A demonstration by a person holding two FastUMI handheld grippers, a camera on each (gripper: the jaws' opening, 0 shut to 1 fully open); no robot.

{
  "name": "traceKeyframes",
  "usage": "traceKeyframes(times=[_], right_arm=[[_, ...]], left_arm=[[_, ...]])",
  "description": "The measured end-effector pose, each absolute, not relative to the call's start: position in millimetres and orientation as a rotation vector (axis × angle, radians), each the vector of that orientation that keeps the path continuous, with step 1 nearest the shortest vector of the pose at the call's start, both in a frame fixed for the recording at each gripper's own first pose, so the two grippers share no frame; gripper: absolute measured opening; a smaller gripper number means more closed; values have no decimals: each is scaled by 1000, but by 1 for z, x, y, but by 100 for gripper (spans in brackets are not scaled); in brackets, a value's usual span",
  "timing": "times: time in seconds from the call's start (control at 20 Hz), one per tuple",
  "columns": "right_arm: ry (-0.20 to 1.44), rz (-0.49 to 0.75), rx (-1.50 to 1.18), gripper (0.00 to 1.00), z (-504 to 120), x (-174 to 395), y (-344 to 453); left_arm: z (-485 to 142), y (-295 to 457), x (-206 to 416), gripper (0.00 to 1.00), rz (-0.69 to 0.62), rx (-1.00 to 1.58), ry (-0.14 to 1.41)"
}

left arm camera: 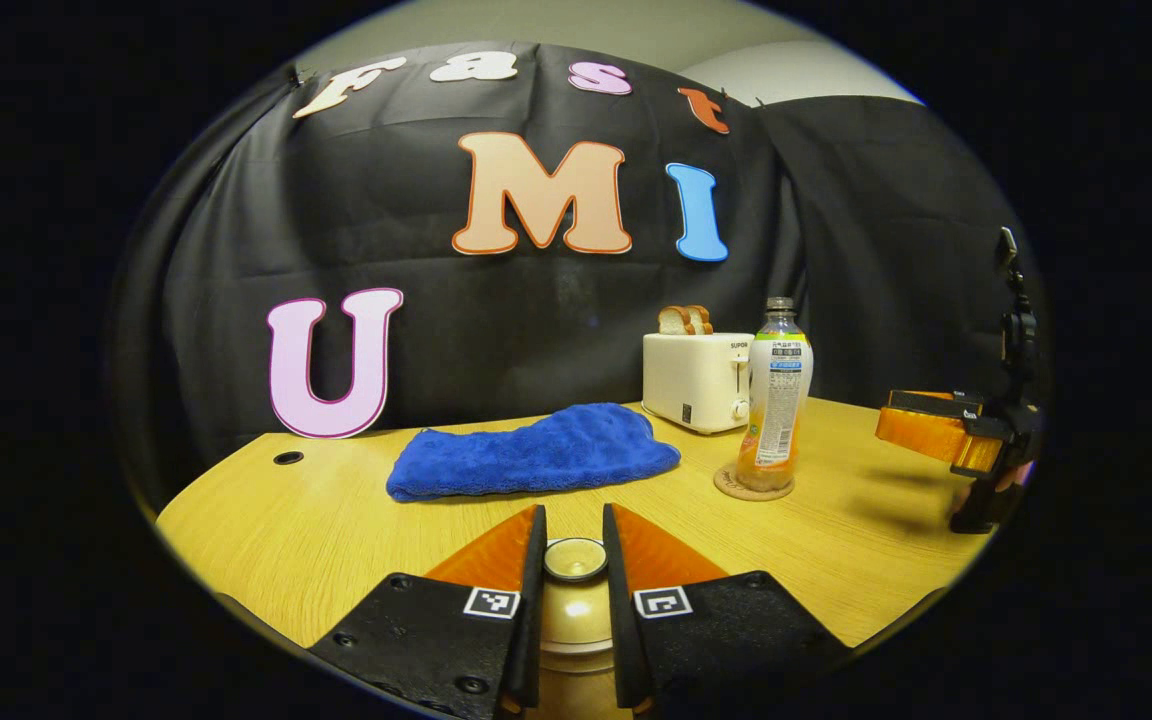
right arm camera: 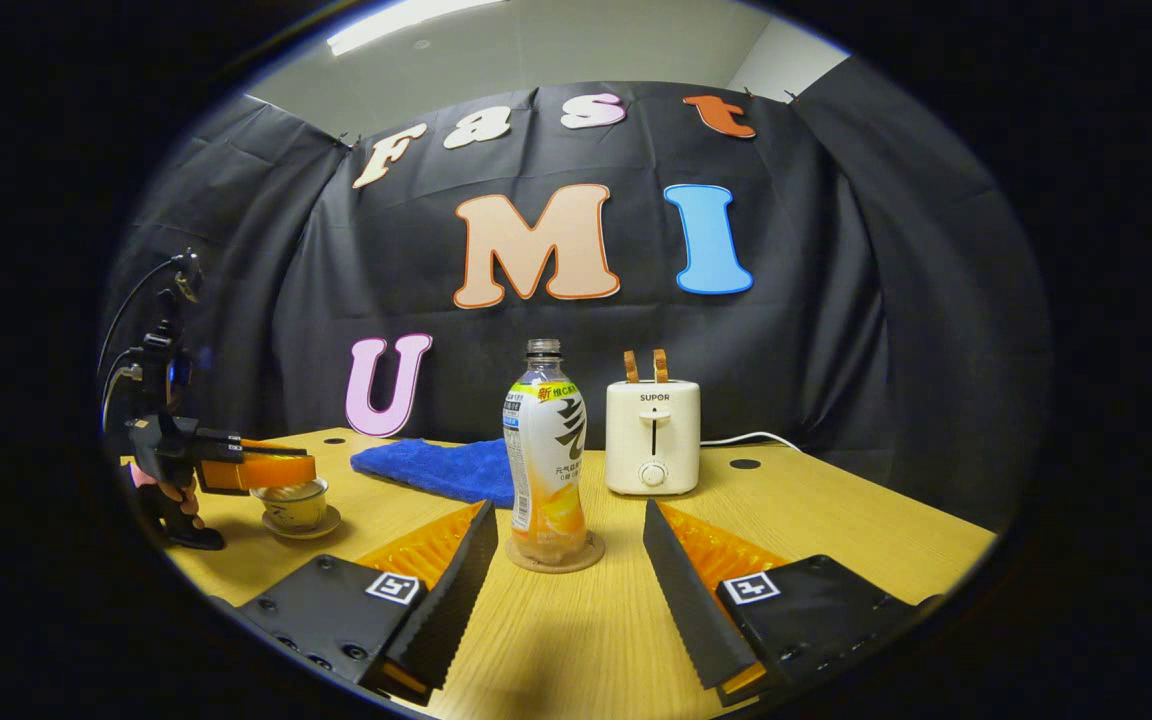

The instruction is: Open the teacup lid with one hand, grasp the water bottle and pour water into the teacup with the other hand; after pouring, place the water bottle on the coaster and then close the teacup lid.

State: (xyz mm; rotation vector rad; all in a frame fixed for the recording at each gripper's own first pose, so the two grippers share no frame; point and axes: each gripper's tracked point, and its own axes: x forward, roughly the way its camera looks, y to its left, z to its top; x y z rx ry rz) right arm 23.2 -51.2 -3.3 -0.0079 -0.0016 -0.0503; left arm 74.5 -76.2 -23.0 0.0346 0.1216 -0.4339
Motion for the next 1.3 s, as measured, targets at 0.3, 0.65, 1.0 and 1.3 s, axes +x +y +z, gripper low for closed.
traceKeyframes(times=[0.3, 0.65, 1.0, 1.3], right_arm=[[-1, -49, -8, 93, -3, 23, -52], [-1, -55, -8, 94, -3, 22, -52], [0, -55, -9, 93, -2, 21, -53], [-1, -53, -9, 93, -2, 21, -53]], left_arm=[[-25, -75, 75, 28, -424, 36, 131], [-17, -71, 72, 58, -427, 6, 97], [-3, -59, 63, 93, -363, -13, 9], [-4, -38, 51, 93, -276, -10, 7]])
